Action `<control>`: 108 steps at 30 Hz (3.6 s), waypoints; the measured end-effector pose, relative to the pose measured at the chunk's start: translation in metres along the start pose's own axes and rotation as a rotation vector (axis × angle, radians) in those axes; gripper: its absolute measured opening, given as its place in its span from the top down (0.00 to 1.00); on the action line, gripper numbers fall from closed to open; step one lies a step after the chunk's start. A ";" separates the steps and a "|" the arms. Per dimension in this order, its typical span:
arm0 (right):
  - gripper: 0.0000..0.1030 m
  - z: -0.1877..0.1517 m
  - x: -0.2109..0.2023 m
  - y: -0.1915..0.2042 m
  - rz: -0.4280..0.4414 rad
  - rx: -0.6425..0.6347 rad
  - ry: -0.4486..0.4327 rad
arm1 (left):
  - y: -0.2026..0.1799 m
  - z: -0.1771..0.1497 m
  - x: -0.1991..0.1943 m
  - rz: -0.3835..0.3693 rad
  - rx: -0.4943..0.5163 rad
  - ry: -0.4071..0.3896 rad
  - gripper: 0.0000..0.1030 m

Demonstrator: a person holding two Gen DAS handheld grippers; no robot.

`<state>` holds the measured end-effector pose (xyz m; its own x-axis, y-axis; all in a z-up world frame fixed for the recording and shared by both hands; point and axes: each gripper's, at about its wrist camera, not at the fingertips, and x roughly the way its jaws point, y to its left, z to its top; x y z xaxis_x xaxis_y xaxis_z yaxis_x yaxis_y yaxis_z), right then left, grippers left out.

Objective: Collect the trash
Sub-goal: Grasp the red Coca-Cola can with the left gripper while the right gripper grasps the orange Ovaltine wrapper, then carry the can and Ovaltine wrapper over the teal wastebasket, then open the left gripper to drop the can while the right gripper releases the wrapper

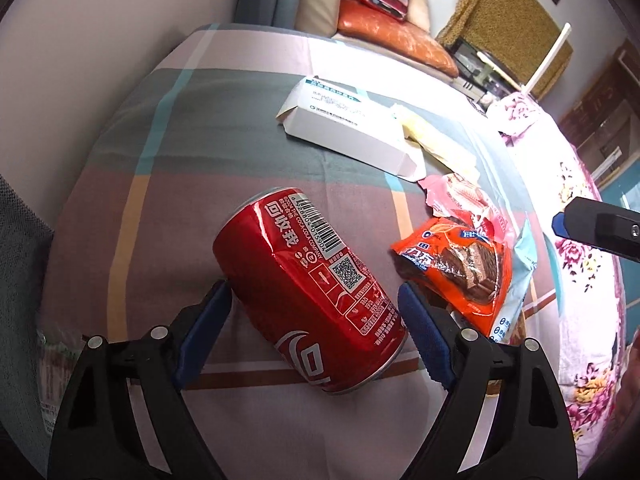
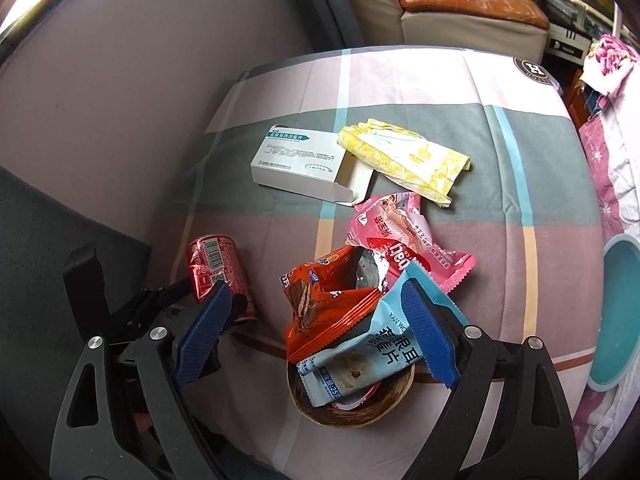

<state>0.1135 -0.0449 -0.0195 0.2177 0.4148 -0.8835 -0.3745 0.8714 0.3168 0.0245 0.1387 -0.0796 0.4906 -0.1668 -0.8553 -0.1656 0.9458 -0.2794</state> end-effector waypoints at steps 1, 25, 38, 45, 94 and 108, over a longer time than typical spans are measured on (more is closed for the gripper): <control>0.24 0.004 0.009 0.002 -0.008 -0.007 0.020 | 0.002 -0.001 -0.001 -0.009 -0.008 0.003 0.16; 0.81 0.012 0.078 -0.009 0.025 0.000 0.232 | 0.019 0.013 0.019 -0.092 -0.053 0.021 0.25; 0.81 0.007 -0.008 -0.031 0.135 0.068 0.040 | 0.000 0.020 0.001 -0.028 -0.020 -0.045 0.42; 0.81 0.004 -0.043 -0.070 0.128 0.167 -0.055 | -0.031 0.020 -0.022 -0.058 0.046 -0.080 0.42; 0.79 -0.173 -0.133 -0.411 -0.096 0.752 -0.374 | -0.437 -0.036 0.126 -0.199 0.701 0.220 0.42; 0.42 -0.172 -0.117 -0.420 -0.159 0.779 -0.321 | -0.441 -0.033 0.145 -0.181 0.692 0.241 0.19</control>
<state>0.0905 -0.5048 -0.1083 0.5041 0.2236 -0.8342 0.3826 0.8081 0.4478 0.1408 -0.3119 -0.0947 0.2454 -0.3172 -0.9161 0.5142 0.8437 -0.1544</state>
